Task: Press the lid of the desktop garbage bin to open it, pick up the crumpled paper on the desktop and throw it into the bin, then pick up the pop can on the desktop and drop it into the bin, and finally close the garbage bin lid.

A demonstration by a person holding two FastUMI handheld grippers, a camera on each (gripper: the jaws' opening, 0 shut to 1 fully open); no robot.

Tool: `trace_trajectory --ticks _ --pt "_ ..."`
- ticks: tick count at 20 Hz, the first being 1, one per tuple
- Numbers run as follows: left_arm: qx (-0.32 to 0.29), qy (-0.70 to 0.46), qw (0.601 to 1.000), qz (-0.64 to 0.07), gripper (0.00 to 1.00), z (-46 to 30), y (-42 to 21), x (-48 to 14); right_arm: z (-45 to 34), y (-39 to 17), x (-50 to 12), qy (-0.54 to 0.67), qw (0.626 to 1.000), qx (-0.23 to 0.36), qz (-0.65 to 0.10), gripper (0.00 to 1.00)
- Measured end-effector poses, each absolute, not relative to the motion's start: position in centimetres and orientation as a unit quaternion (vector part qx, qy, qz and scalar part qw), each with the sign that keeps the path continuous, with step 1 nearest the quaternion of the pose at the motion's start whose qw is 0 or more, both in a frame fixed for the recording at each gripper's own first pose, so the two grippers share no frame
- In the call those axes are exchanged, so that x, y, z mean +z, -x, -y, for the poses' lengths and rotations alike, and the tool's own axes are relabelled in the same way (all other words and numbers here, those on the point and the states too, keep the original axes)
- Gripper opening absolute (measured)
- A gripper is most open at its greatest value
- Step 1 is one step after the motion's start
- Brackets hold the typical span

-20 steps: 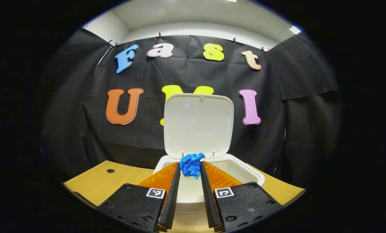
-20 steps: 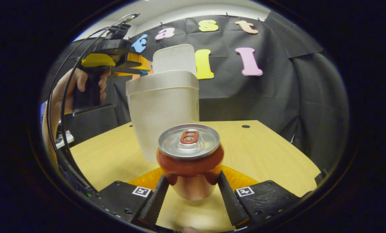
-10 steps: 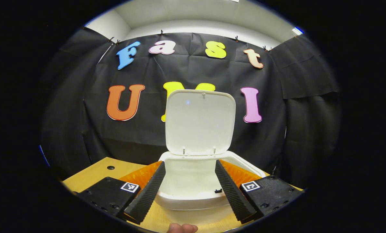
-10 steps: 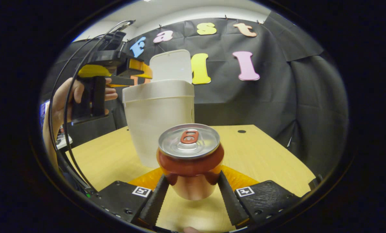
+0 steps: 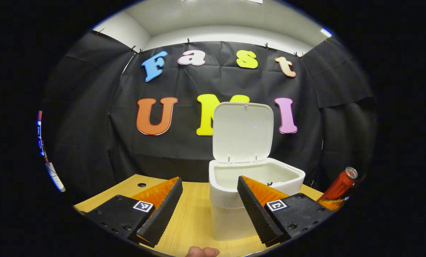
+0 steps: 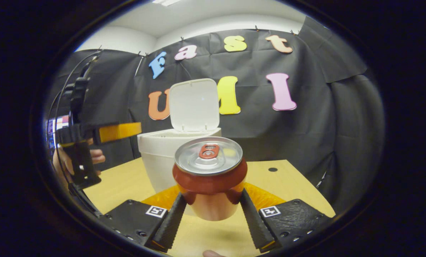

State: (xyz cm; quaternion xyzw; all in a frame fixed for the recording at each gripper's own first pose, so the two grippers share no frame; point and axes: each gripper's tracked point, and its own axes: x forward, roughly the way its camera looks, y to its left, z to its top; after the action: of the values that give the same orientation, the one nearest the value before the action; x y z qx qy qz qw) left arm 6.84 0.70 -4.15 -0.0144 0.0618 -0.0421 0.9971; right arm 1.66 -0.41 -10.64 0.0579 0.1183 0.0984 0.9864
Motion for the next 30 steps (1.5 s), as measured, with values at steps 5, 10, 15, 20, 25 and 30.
trace_trajectory --ticks 5,10,15,20,25,30 --pt "-0.01 0.027 0.997 -0.077 0.99 -5.2 -4.4 -5.8 -3.2 -4.4 -5.6 -0.061 0.984 0.139 -0.089 0.8" --pt "0.008 0.018 0.996 -0.087 0.99 -8.5 -2.9 -7.1 -5.8 -6.8 -1.3 -0.053 0.986 0.149 -0.051 0.79" --pt "-0.004 0.003 0.996 -0.092 0.99 -8.7 -2.7 -7.8 -8.9 -10.4 0.8 -0.048 0.987 0.151 -0.037 0.79" --pt "-0.016 -0.007 0.996 -0.089 0.99 -8.7 -2.1 -7.6 -11.4 -15.0 1.5 -0.039 0.987 0.147 -0.05 0.79" --pt "-0.015 0.006 0.995 -0.102 0.99 -8.9 -2.2 -8.7 -13.4 -18.1 -0.9 -0.035 0.982 0.148 -0.112 0.79" --pt "-0.014 0.009 0.994 -0.106 0.99 -9.1 -1.7 -9.1 -12.9 -20.0 -2.2 -0.028 0.981 0.127 -0.141 0.79"
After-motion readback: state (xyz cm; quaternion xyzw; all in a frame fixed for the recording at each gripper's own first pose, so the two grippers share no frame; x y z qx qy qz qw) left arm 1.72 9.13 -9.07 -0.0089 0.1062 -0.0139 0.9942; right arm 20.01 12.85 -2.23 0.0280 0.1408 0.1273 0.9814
